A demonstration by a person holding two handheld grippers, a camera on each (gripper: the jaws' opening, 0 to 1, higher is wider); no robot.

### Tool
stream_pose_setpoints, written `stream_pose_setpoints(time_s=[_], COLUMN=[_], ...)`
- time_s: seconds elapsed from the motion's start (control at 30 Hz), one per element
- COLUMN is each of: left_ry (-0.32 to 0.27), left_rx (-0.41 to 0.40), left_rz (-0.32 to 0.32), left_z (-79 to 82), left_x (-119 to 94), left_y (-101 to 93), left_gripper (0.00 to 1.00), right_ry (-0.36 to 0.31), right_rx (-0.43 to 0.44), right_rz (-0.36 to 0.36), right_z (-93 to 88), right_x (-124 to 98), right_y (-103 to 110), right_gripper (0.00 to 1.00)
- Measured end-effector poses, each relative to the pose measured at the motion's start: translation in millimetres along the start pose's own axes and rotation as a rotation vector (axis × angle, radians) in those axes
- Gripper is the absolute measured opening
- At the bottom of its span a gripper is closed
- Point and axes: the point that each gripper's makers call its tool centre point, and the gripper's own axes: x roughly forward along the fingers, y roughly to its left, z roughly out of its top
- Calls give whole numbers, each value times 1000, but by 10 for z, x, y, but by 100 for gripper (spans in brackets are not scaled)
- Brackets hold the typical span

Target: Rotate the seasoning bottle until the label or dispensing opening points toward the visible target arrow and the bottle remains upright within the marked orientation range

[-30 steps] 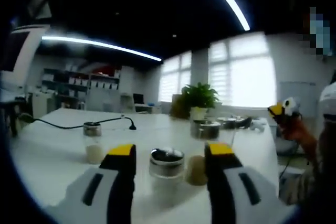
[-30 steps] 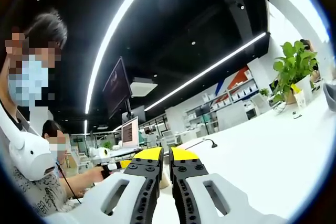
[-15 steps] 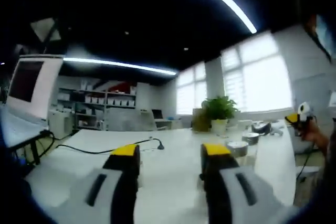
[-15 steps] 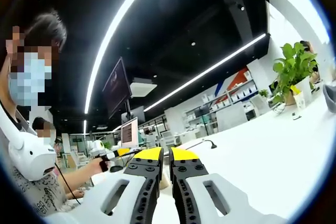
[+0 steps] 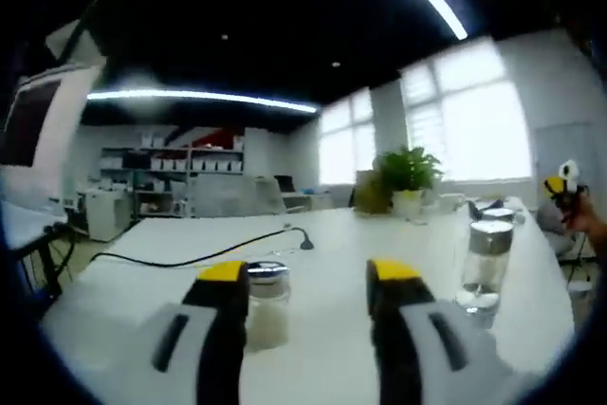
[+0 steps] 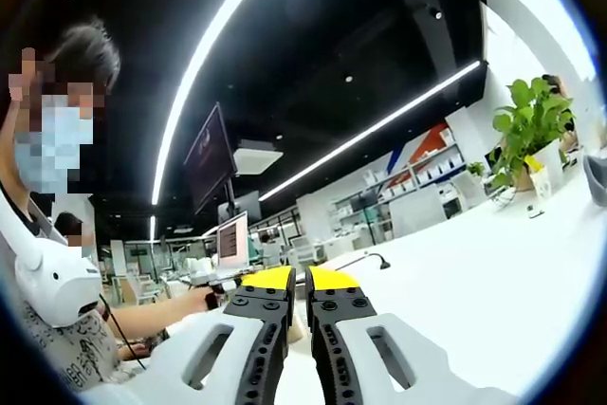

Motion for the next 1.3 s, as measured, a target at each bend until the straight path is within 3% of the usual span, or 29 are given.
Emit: stream_pose_setpoints(time_s=[0.07, 0.2, 0.27, 0.43, 0.77, 1.0, 1.1, 1.3], left_ry=[-31, 11, 9, 5, 49, 57, 61, 57], left_rx=[-64, -21, -40, -20, -18, -9, -24, -38], left_rz=[-3, 30, 36, 44, 97, 81, 100, 105], left_z=[17, -91, -91, -37, -187, -275, -295, -317], left_x=[97, 258, 299, 349, 378, 489, 505, 547], left_y=[33, 141, 174, 197, 462, 422, 469, 501], left_gripper=[52, 52, 51, 52, 50, 49, 42, 44], right_ry=[0, -1, -1, -13, -12, -7, -9, -15], right_rx=[0, 1, -2, 6, 6, 14, 11, 17], right_rz=[-3, -8, -6, -12, -22, -30, -33, -44], right_z=[3, 4, 3, 7, -8, -32, -26, -19], right_x=[-7, -6, -10, -40, -68, -82, -96, -122], right_y=[-12, -29, -21, -48, -78, -108, -117, -162], right_gripper=[3, 3, 3, 3, 4, 4, 4, 4])
